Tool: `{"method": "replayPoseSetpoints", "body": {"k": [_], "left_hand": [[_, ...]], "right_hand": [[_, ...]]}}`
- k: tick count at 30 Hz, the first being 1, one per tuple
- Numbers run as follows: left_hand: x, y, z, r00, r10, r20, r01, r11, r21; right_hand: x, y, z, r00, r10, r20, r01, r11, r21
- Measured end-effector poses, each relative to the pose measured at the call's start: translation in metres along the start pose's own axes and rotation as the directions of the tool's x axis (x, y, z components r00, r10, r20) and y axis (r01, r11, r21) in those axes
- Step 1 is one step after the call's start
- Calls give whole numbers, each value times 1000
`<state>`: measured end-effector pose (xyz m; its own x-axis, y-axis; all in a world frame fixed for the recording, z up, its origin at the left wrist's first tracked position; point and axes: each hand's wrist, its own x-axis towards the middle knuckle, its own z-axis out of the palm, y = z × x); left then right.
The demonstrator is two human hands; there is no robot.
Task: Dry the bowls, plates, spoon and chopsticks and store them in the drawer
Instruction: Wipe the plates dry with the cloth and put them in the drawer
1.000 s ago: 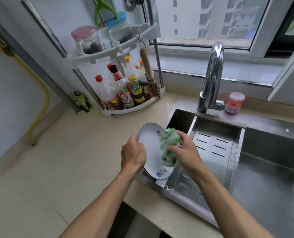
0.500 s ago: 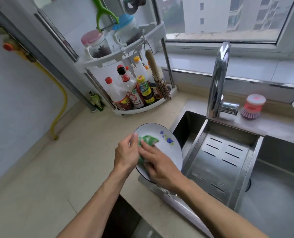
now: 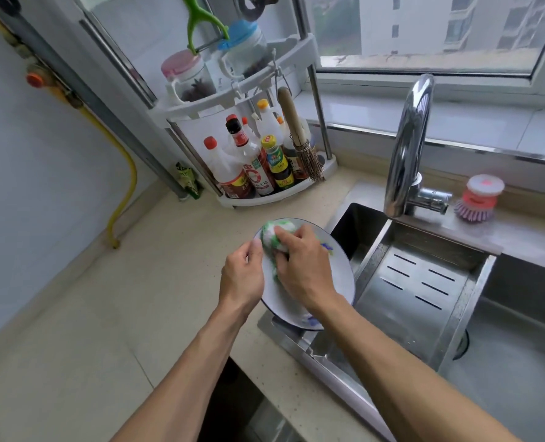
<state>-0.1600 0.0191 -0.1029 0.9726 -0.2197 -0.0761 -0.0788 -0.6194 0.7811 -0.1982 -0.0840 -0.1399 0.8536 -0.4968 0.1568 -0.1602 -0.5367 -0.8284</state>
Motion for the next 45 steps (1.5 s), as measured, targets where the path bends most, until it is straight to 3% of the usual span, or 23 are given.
{"method": "replayPoseSetpoints", "body": {"k": [4, 8, 12, 16, 20, 25, 29, 31, 35, 38, 40, 43, 45], "left_hand": [[-2, -4, -7, 1000, -17, 4, 17, 1000, -19], [-13, -3, -8, 999, 7, 34, -9, 999, 48], [-9, -1, -15, 999, 8, 48, -6, 1000, -25], [-15, 2, -14, 996, 61, 61, -64, 997, 41], [-9, 0, -17, 998, 32, 45, -32, 999, -3], [-12, -4, -15, 997, 61, 52, -62, 998, 23], [-7, -6, -12, 999, -8, 51, 14, 993, -115], [-6, -7, -13, 993, -71, 92, 86, 980, -177], [-2, 0, -8, 993, -102, 62, 111, 979, -170], [4, 0, -11, 989, -138, 54, 147, 960, -237], [5, 1, -12, 993, -104, 63, 115, 968, -224], [4, 9, -5, 999, 6, 33, -2, 994, -106], [7, 8, -3, 1000, -8, -2, 8, 993, -120]], "right_hand": [[-23, -7, 5, 971, -200, 135, 196, 980, 38], [-4, 4, 0, 1000, 19, -14, -20, 998, -63], [-23, -12, 0, 978, -191, 83, 192, 981, -1], [0, -2, -4, 991, 62, -116, -74, 993, -97], [-22, -19, 2, 976, -216, 38, 217, 976, -19], [2, 3, -9, 995, 1, -103, -16, 989, -148], [-25, -17, -5, 963, -249, 102, 249, 968, 11], [-15, -10, -11, 956, -239, 168, 243, 970, -3], [-7, -8, -15, 973, -160, 168, 179, 978, -106], [-25, -7, -20, 866, -345, 362, 382, 923, -34], [-20, -1, -26, 820, -374, 433, 450, 889, -86], [-4, -2, -26, 943, -249, 220, 293, 936, -198], [-10, -9, -23, 937, -264, 229, 303, 939, -160]]}}
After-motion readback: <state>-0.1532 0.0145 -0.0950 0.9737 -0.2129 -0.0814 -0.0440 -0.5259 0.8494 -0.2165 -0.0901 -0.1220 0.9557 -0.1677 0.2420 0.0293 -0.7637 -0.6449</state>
